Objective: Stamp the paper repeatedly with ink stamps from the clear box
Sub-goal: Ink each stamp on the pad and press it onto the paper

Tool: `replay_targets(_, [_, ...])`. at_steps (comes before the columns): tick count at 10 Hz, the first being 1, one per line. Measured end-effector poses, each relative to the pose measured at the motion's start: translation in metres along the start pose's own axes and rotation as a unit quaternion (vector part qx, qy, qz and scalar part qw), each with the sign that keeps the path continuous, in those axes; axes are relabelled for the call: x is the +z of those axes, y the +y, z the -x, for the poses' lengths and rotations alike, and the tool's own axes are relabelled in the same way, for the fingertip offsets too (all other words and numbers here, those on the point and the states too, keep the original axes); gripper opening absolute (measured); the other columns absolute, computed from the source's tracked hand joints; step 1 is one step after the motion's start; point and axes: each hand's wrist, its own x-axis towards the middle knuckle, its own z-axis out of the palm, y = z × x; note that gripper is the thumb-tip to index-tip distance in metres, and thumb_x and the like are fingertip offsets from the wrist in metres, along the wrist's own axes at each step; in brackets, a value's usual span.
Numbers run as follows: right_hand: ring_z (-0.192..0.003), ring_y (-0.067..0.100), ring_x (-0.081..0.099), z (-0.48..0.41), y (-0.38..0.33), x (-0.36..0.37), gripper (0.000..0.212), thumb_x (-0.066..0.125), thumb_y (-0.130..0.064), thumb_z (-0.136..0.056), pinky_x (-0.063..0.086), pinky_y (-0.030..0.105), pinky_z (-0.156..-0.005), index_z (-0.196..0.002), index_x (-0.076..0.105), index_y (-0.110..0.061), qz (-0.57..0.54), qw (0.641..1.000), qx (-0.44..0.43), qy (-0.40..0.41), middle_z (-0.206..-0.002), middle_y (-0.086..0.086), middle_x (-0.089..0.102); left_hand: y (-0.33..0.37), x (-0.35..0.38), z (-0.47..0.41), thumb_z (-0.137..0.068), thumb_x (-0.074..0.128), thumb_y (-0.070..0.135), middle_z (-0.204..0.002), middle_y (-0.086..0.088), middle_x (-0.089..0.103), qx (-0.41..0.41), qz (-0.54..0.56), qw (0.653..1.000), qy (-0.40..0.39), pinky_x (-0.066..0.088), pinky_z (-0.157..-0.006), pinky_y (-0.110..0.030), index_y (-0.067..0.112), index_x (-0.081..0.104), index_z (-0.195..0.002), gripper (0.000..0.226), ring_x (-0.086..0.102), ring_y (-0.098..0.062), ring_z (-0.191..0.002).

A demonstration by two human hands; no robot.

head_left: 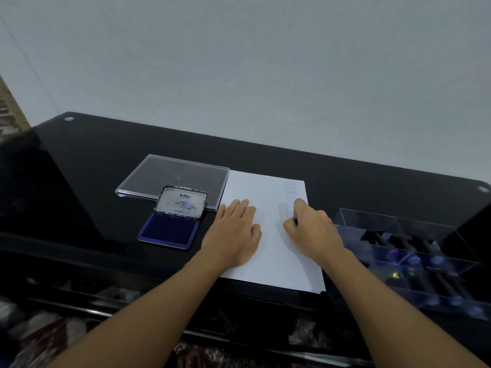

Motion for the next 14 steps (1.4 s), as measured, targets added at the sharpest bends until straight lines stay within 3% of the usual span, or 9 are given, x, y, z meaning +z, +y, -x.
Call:
replay_targets(3, [-0.068,0.024,0.047,-0.022,0.000,-0.003,0.019,0.046,-0.024,-0.091,0.037,0.033,-0.054,-0.077,0.035,-0.017,-0.003,0.998,0.037,-0.045,-0.081,0.007,0.055,-0.001,0.001,-0.001,-0.102,0.027,0.033,-0.161,-0.004,0.021,0.001,0.003,1.000,0.010,0.005,-0.123,-0.044,0.014,0.033,-0.147,0.050,0.010,-0.020,-0.149])
replay_targets(7, [-0.066,0.022,0.049,-0.013,0.000,-0.022,0.015,0.049,-0.026,-0.093,0.042,0.035,-0.057,-0.090,0.047,-0.011,-0.005,1.000,0.017,-0.026,-0.082,0.009,0.060,-0.001,0.000,0.001,-0.101,0.030,0.033,-0.159,-0.004,0.025,0.007,0.013,1.000,0.023,0.007,-0.123,-0.043,0.014,0.037,-0.145,0.048,0.015,-0.020,-0.147])
replay_targets(9, [-0.060,0.019,0.046,-0.023,-0.004,-0.053,0.016,0.053,-0.025,-0.091,0.040,0.033,-0.054,-0.086,0.049,-0.010,-0.015,1.000,0.004,0.015,-0.077,0.007,0.060,-0.003,0.002,0.000,-0.101,0.029,0.033,-0.160,-0.004,0.025,0.004,0.020,1.000,0.021,0.007,-0.123,-0.044,0.015,0.036,-0.146,0.049,0.014,-0.020,-0.148])
replay_targets(14, [-0.060,0.019,0.048,-0.016,0.001,-0.063,0.015,0.055,-0.024,-0.093,0.041,0.033,-0.055,-0.088,0.053,-0.010,-0.024,0.999,0.018,0.014,-0.076,0.006,0.062,-0.003,0.002,0.000,-0.101,0.031,0.032,-0.159,-0.005,0.028,0.009,0.018,0.999,0.028,0.010,-0.122,-0.044,0.014,0.038,-0.146,0.049,0.018,-0.021,-0.147])
